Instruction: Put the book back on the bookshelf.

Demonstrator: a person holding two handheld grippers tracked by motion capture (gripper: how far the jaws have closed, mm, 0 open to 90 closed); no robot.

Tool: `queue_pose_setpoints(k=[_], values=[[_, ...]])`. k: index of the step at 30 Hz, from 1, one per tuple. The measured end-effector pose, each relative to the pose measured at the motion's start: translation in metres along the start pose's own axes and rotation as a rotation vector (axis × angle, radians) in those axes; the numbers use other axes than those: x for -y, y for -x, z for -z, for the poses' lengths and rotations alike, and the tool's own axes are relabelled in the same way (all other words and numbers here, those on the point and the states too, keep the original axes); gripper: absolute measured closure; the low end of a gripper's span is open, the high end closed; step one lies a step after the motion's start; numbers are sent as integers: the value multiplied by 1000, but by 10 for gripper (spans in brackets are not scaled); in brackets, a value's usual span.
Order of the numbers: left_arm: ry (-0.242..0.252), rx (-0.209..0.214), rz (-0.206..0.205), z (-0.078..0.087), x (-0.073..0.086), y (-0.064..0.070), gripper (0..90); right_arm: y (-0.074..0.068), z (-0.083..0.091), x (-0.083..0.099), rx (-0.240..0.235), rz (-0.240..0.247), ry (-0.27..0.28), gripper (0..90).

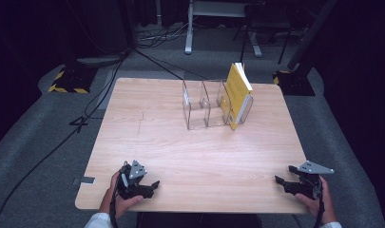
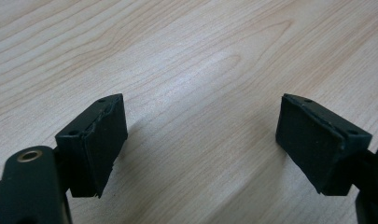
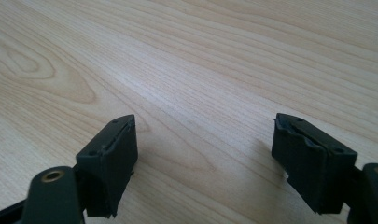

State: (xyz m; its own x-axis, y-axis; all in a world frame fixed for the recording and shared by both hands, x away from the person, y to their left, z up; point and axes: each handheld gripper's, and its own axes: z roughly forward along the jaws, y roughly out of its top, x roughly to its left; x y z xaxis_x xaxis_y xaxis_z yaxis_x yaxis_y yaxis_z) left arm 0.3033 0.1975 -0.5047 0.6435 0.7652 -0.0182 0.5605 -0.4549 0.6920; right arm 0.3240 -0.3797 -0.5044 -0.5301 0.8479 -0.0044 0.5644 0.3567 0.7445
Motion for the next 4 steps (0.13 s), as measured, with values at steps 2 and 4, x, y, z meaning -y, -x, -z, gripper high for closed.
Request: queue_pose_setpoints(k=[2, 4], values=[[0, 0, 0, 0, 0, 0, 170, 0, 0, 0, 0, 0, 0, 227], [0, 0, 0, 0, 0, 0, 170, 0, 0, 0, 0, 0, 0, 227]])
